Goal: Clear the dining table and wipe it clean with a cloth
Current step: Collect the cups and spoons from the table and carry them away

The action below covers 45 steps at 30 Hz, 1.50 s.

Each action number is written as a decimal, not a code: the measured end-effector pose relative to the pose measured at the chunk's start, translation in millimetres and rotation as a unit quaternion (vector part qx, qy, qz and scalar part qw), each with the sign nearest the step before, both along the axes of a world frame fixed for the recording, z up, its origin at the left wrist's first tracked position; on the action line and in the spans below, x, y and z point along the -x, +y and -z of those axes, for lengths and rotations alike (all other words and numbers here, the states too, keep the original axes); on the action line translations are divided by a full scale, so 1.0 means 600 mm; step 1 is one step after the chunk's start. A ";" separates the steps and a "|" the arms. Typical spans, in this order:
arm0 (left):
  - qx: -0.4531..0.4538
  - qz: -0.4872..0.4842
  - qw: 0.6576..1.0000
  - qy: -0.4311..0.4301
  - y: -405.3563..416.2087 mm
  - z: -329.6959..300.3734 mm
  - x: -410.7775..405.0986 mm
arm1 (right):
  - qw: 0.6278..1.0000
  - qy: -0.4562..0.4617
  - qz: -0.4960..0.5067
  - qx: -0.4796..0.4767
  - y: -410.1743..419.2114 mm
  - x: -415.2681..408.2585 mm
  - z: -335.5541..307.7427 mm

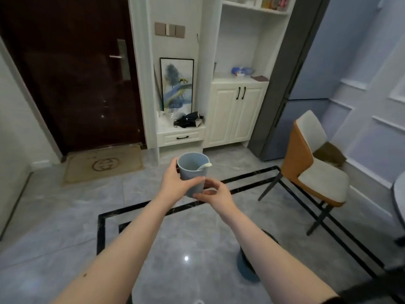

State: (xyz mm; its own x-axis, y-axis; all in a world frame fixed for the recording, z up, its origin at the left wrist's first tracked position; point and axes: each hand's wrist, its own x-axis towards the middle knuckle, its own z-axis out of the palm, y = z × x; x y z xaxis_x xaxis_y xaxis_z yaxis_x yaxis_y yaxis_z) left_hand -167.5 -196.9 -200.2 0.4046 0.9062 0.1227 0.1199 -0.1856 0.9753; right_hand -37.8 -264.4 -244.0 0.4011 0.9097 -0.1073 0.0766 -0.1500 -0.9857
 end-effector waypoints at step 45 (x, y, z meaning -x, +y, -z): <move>-0.013 0.159 0.987 -0.023 1.245 -0.018 -1.365 | 0.983 0.007 0.182 -0.015 1.189 -1.320 -0.007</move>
